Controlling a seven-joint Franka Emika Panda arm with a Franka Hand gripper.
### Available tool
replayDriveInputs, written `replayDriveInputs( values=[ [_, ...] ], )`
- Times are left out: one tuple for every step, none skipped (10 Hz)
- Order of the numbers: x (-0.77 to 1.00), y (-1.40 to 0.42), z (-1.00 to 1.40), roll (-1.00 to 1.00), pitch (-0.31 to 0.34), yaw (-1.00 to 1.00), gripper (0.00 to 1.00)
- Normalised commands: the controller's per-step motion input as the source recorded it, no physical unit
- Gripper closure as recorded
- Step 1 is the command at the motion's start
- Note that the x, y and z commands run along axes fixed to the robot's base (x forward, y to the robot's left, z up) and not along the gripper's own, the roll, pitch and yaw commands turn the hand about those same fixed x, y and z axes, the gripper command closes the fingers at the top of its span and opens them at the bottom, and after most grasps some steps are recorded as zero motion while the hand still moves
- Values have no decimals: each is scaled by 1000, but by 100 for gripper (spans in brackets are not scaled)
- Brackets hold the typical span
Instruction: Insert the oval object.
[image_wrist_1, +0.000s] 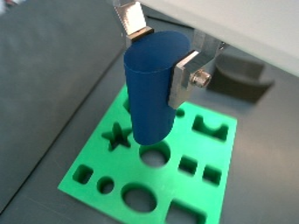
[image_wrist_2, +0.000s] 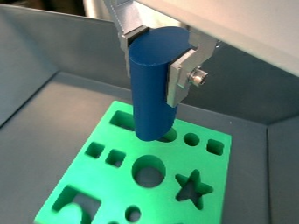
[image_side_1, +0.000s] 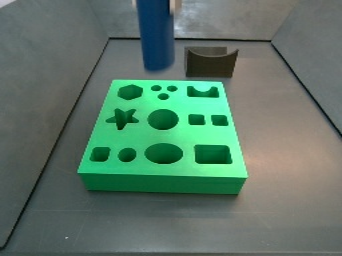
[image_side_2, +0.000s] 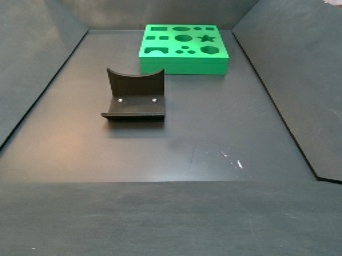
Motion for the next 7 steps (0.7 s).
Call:
replayDriveInputs(
  values=[
    [37, -543, -783, 147, -116, -703, 100],
    [0, -429, -809, 186, 0, -760, 100],
    [0, -297, -663, 231, 0, -814, 100],
    [0, -311, -474, 169, 0, -826, 100],
    [14, -314, -349, 133, 0, -837, 100],
    [49, -340, -291, 109, 0, -837, 100],
    [51, -326, -237, 97, 0, -854, 100]
  ],
)
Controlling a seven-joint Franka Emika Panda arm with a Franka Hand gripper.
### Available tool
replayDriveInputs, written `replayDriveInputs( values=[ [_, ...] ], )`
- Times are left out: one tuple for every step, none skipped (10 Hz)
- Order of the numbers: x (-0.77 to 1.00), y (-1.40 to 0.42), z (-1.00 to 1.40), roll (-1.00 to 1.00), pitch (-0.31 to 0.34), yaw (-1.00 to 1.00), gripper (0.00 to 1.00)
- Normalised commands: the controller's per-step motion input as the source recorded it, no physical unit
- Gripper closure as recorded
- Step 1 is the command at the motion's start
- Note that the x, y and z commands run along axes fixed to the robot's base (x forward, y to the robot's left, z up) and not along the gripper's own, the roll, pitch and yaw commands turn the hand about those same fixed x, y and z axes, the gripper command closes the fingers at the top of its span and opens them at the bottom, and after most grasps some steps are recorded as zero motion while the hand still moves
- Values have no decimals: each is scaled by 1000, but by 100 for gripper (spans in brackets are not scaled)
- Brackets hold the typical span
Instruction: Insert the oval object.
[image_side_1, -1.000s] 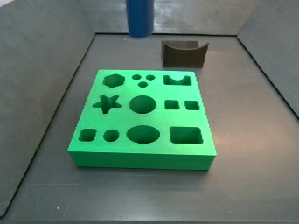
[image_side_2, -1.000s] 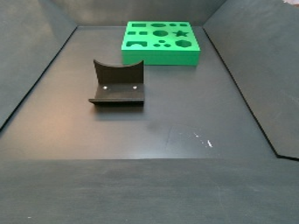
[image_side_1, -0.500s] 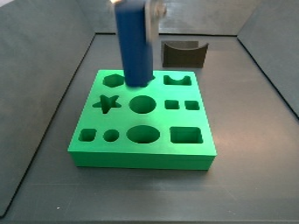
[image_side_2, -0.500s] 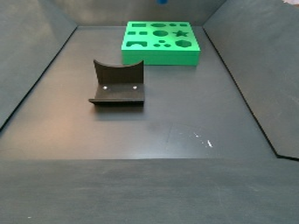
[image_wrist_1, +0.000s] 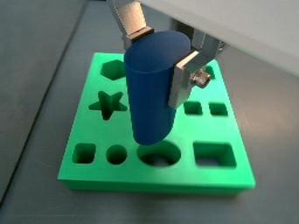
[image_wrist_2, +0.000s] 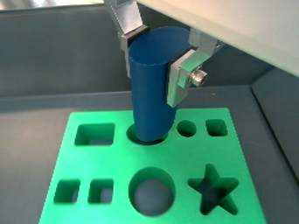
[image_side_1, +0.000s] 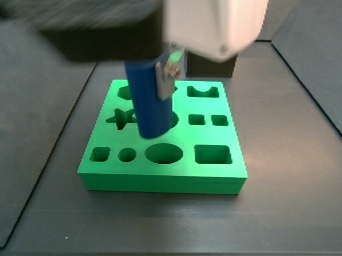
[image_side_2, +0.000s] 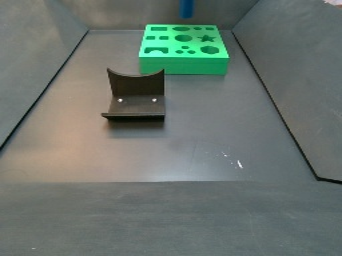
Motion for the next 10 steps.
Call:
replayDriveInputs(
  values=[
    [71, -269, -171, 99, -10, -883, 100],
    [109, -217, -240, 141, -34, -877, 100],
    [140, -186, -263, 167, -41, -860, 100],
    [177, -157, -234, 177, -36, -834, 100],
    [171, -143, -194, 164, -33, -837, 100],
    [103, -123, -149, 146, -31, -897, 100],
    [63, -69, -149, 149, -34, -934, 100],
    [0, 0, -140, 151, -37, -1000, 100],
    [0, 0, -129, 147, -36, -1000, 100],
    [0, 0, -211, 90, -4, -1000, 100]
  ],
)
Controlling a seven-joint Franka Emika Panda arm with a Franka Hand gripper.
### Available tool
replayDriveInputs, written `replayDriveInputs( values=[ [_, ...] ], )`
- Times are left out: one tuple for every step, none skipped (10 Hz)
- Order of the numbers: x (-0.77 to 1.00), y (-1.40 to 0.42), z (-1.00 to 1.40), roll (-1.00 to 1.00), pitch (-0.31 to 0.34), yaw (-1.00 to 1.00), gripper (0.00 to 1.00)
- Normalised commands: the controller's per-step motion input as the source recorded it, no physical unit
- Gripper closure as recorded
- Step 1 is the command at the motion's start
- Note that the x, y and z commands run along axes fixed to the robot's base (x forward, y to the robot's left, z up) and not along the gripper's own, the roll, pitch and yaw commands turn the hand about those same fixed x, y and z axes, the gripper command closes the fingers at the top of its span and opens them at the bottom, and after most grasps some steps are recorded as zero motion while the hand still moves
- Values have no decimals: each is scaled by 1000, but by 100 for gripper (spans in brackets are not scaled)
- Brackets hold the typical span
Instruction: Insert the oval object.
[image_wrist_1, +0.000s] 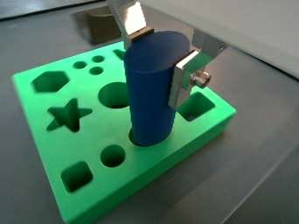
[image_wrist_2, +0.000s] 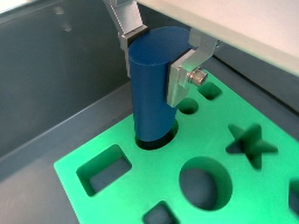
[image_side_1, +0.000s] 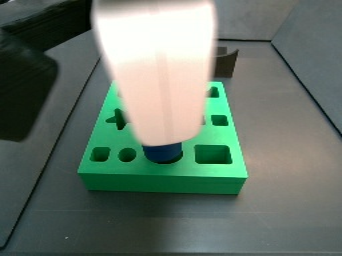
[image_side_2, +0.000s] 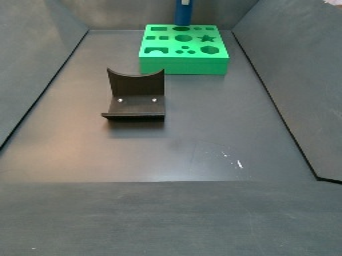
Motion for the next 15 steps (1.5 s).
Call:
replayDriveInputs(
  values=[
    [0, 0, -409, 13, 0, -1000, 100],
    [40, 0, -597, 0, 0, -949, 100],
    [23, 0, -614, 0, 0, -806, 100],
    [37, 63, -517, 0, 0, -697, 100],
    [117, 149, -469, 64, 11, -511, 100],
    [0, 163, -440, 107, 10, -94, 100],
    [89, 0, -440, 70, 0, -26, 100],
    [63, 0, -494, 0, -10, 0, 100],
    [0, 0, -517, 16, -47, 3, 100],
    [37, -69, -509, 7, -60, 191, 100],
    [137, -134, -414, 9, -7, 500, 100],
    [363, -140, -451, 0, 0, 409, 100],
    [397, -157, -477, 0, -16, 263, 100],
    [343, -131, -557, 0, -66, 200, 100],
    [400, -103, -609, -11, -79, 171, 100]
  ],
)
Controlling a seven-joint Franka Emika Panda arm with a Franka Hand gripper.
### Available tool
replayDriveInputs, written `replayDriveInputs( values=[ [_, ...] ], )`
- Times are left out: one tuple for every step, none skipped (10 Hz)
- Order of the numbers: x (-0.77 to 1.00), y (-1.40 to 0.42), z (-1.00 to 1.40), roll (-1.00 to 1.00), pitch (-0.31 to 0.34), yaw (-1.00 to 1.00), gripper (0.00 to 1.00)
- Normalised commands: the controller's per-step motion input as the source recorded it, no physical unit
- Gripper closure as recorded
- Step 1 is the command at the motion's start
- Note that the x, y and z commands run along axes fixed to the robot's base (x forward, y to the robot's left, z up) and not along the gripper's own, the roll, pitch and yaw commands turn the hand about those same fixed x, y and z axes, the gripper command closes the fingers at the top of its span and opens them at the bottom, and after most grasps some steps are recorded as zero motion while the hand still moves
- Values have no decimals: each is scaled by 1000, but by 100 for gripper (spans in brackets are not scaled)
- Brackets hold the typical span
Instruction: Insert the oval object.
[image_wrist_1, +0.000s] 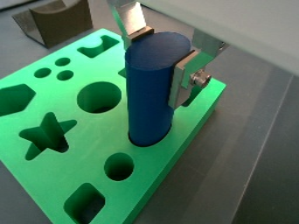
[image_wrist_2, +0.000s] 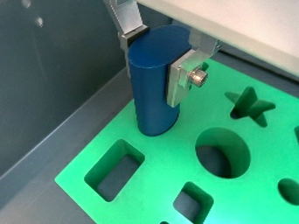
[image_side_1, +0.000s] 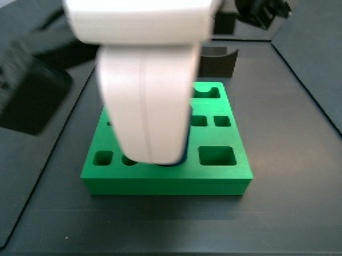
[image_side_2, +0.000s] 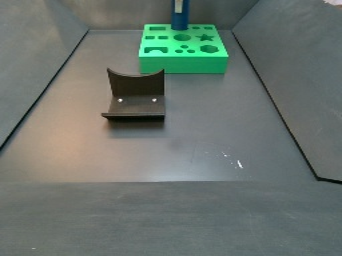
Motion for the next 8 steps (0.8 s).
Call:
replayDriveInputs(
  values=[
    [166, -20, -551, 0, -109, 143, 100],
    [0, 0, -489, 0, -174, 180, 100],
    [-63, 0, -474, 0, -180, 117, 100],
    [-94, 0, -397, 0, -171, 120, 100],
    [-97, 0, -380, 13, -190, 97, 100],
    [-74, 0, -380, 0, -193, 31, 100],
    [-14, 0, -180, -83, -150, 0, 100],
    [-20, 0, 0, 0, -30, 0, 100]
  ],
)
